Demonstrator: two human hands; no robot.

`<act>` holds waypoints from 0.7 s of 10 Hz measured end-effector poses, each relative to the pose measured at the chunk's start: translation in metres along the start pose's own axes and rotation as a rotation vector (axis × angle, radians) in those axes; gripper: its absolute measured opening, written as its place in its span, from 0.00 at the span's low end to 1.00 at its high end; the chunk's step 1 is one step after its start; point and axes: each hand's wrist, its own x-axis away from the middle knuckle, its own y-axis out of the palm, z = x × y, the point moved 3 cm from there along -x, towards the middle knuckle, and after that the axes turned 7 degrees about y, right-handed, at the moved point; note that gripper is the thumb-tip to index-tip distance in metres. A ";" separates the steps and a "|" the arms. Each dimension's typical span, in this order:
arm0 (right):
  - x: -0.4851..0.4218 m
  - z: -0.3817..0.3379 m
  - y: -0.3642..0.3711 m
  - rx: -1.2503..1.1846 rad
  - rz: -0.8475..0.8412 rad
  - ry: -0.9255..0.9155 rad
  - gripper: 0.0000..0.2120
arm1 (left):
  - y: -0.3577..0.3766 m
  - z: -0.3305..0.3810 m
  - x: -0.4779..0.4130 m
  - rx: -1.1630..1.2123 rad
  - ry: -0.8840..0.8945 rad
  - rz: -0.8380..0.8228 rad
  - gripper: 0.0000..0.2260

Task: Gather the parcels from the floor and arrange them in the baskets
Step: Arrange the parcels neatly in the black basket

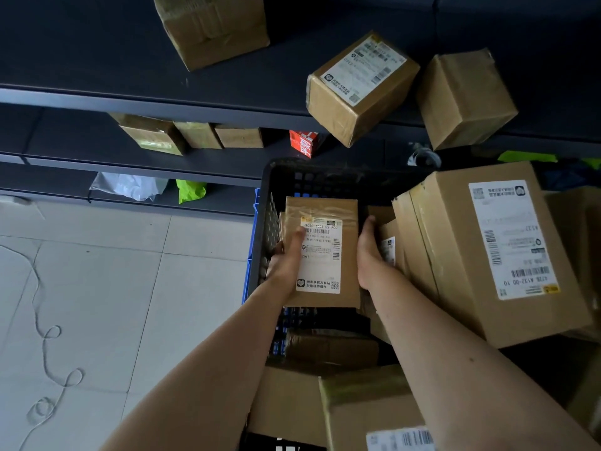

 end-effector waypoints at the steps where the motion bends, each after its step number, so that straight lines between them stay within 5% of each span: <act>1: -0.006 0.005 0.003 -0.114 -0.054 0.110 0.38 | -0.002 -0.005 -0.002 -0.024 -0.039 -0.018 0.56; 2: -0.010 0.004 0.007 -0.025 -0.054 0.075 0.39 | 0.002 -0.011 -0.014 -0.057 -0.075 0.003 0.66; 4: -0.015 0.009 0.007 0.003 -0.023 0.032 0.45 | 0.001 -0.007 -0.008 -0.031 -0.026 -0.032 0.57; 7: -0.015 0.005 0.002 0.211 0.052 -0.039 0.39 | 0.004 -0.011 -0.012 -0.031 -0.008 0.017 0.56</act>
